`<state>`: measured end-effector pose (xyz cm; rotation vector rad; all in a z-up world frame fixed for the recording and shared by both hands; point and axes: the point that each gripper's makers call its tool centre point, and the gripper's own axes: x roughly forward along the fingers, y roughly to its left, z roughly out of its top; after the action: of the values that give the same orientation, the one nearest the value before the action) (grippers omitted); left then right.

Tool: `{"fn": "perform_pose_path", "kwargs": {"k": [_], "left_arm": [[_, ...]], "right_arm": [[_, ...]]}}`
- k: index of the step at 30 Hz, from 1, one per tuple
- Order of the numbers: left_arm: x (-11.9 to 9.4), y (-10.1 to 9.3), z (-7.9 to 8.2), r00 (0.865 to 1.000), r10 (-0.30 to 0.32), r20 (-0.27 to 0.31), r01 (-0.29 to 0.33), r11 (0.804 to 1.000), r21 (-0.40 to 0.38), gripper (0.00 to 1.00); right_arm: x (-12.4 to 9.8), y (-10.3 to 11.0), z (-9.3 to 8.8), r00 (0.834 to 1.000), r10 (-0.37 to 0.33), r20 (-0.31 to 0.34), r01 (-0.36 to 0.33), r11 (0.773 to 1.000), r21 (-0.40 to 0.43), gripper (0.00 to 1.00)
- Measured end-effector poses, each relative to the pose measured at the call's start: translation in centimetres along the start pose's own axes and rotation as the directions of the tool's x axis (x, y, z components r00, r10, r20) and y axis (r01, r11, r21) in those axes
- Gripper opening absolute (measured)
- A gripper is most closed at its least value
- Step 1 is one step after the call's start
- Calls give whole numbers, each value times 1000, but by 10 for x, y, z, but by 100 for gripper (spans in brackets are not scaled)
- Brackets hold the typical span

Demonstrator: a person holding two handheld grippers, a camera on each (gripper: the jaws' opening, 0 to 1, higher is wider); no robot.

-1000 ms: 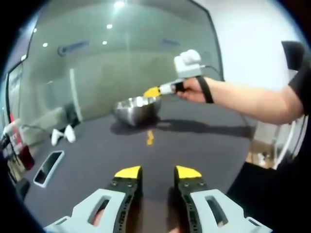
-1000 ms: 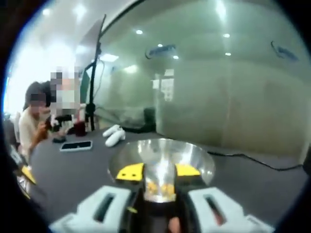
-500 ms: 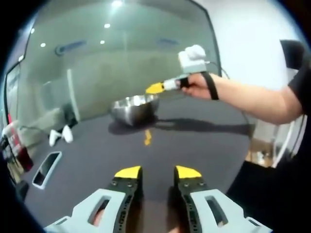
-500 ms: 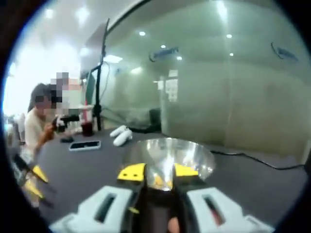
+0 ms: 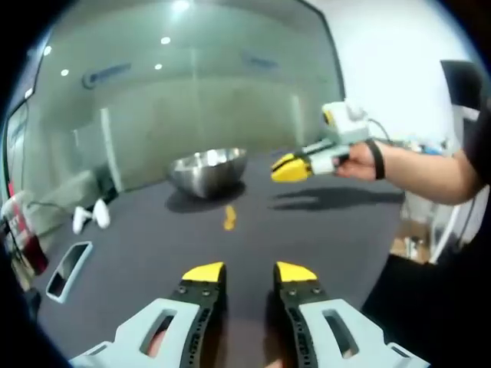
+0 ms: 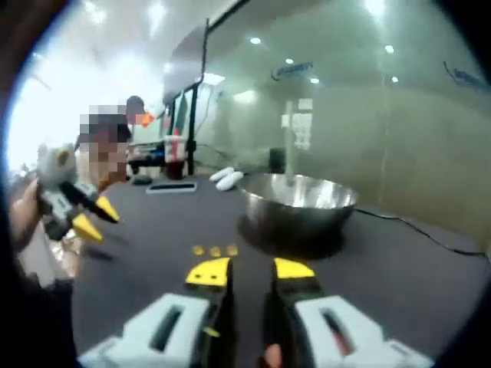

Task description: Pick up the QQ candy scattered on the table and place it into the stainless steel bowl on the table

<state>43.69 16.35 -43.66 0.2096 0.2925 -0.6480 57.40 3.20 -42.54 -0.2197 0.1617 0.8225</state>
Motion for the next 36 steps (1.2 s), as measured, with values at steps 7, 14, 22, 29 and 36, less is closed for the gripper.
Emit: {"fn": "perform_pose_path", "kwargs": {"k": [7,14,22,29,36], "left_arm": [[-2,1,2,1000,5,-2,-5,1000,11,27],[-7,2,2,1000,11,-3,-11,1000,16,27],[-10,2,5,1000,19,1,-19,1000,17,27],[-14,6,6,999,32,4,-32,999,16,27],[-16,8,4,999,41,5,-41,999,8,27]], "right_arm": [[3,21,-7,995,96,-7,-96,995,10,20],[28,48,-15,983,178,-46,-179,984,-20,20],[62,78,-15,972,218,-87,-220,975,-21,17],[83,91,-15,967,229,-112,-231,973,-12,16],[89,93,-22,965,233,-118,-233,972,13,12]]}}
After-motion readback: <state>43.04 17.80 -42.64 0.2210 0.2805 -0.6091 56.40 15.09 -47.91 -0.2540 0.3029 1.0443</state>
